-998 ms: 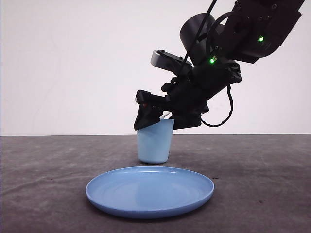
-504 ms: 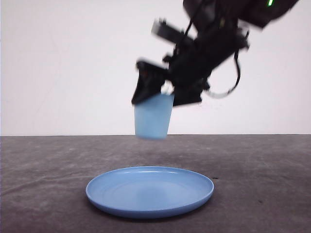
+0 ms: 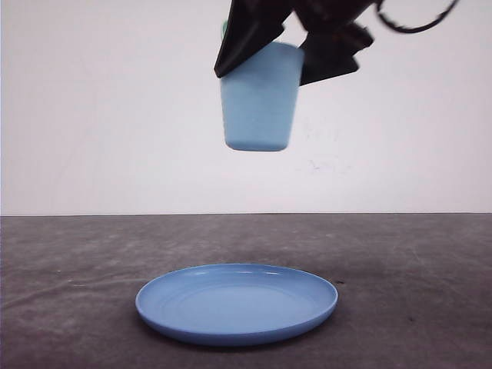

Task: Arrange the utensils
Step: 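Lift the cup with the right gripper and carry it over the plate, then set the cup down on the blue plate and release with the right gripper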

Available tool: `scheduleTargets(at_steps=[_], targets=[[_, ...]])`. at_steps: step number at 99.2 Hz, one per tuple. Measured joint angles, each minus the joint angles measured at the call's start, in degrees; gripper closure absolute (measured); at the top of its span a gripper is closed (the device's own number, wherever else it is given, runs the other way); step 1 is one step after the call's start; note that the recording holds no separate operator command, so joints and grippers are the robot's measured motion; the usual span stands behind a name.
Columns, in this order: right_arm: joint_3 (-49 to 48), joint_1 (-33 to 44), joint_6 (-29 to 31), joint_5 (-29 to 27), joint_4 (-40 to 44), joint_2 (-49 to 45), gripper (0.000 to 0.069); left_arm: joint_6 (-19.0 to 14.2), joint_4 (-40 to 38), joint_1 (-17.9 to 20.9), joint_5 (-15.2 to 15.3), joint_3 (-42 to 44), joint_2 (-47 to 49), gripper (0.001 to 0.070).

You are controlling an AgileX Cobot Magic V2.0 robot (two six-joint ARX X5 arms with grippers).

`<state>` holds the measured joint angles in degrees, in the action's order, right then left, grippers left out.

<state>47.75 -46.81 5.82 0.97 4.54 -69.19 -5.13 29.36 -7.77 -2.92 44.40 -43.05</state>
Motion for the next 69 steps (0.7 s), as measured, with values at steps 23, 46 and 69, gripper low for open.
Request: scheduleTargets(at_steps=[23,46,69], targets=[[-10.16,-6.14,1.99,-5.57,-1.92,4.66,0.0237,0.0,0.0,0.0,0.0,0.0,0.0,0.0393],[-17.44,-8.33,2.14,-7.21,-11.76,2.89,0.0237,0.0,0.02,0.0,0.0,-0.02,0.0,0.0393],[-17.49,-8.33,1.44,-8.48,-19.61,-4.37,0.0237,0.0,0.0,0.0,0.02,-0.02,0.0,0.0393]])
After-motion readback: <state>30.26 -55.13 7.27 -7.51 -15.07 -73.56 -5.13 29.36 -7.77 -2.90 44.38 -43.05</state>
